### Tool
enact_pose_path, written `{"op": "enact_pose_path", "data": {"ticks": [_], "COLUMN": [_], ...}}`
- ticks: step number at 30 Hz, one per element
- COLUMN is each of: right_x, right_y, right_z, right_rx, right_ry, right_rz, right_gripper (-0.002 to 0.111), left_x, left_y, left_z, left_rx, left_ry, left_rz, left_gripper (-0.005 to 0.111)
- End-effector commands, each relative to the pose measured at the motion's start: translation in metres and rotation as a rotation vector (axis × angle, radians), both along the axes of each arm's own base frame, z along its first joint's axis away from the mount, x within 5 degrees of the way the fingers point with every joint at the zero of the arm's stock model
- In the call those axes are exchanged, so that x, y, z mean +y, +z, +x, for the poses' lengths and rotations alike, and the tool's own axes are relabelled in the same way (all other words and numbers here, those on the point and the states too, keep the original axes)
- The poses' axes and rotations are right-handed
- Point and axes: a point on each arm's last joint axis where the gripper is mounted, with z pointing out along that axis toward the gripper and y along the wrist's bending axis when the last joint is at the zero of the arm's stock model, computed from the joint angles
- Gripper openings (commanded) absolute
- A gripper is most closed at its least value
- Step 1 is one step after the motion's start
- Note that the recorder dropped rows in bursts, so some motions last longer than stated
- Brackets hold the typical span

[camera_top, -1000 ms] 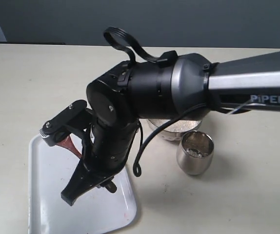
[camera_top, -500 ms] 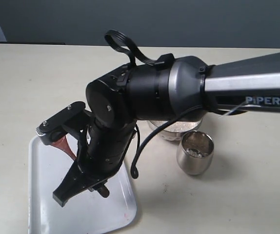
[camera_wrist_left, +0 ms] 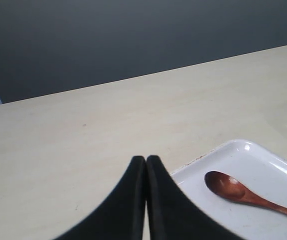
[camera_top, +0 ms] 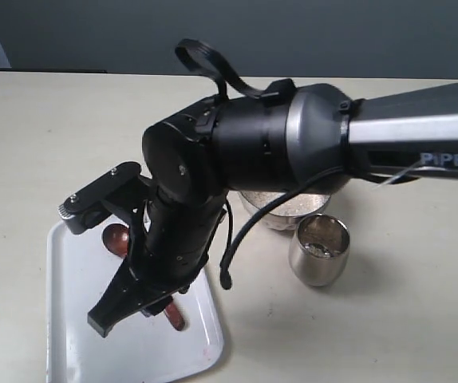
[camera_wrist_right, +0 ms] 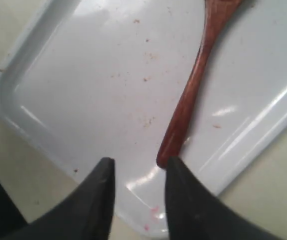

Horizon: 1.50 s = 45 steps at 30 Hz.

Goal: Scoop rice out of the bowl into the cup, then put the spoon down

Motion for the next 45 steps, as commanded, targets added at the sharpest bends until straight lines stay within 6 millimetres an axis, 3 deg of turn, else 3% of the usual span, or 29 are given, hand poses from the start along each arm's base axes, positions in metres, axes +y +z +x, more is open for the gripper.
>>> {"op": "enact_pose_path", "data": {"ticks": [1, 6, 11, 16, 23, 32, 38, 45], "right_x": [-0.019, -0.058, -0.117, -0.157, -0.189, -0.196, -0.209, -0.259], "right_y": [0.046, 0.108, 0.171, 0.213, 0.236, 0.242, 0.247, 0.238], "right_z": [-0.004, -0.005, -0.007, -0.022, -0.036, -0.038, -0.023, 0.005], "right_rx": [-0.063, -0.251, -0.49, -0.565, -0.603, -0.63, -0.747, -0.884], "right_ry": [0.037, 0.022, -0.101, -0.16, -0.189, -0.184, -0.251, -0.546], "right_rz": [0.017, 0.028, 0.03, 0.178, 0.264, 0.289, 0.325, 0.547], "right_gripper": [-0.001, 0.0, 0.0, 0.0, 0.0, 0.0, 0.0, 0.0], "left_x": [0.0, 0.0, 0.0, 0.0, 0.0, 0.0, 0.0, 0.0], "left_y": [0.002, 0.002, 0.002, 0.002, 0.002, 0.002, 0.002, 0.002], "left_z": [0.0, 0.0, 0.0, 0.0, 0.0, 0.0, 0.0, 0.0], "left_rx": [-0.019, -0.019, -0.019, -0.019, -0.019, -0.019, -0.019, -0.019], "left_ry": [-0.001, -0.001, -0.001, -0.001, -0.001, -0.001, -0.001, -0.001], "left_rz": [-0.009, -0.009, -0.009, -0.009, -0.009, -0.009, -0.009, -0.009], "left_gripper": [0.0, 0.0, 0.0, 0.0, 0.0, 0.0, 0.0, 0.0]}}
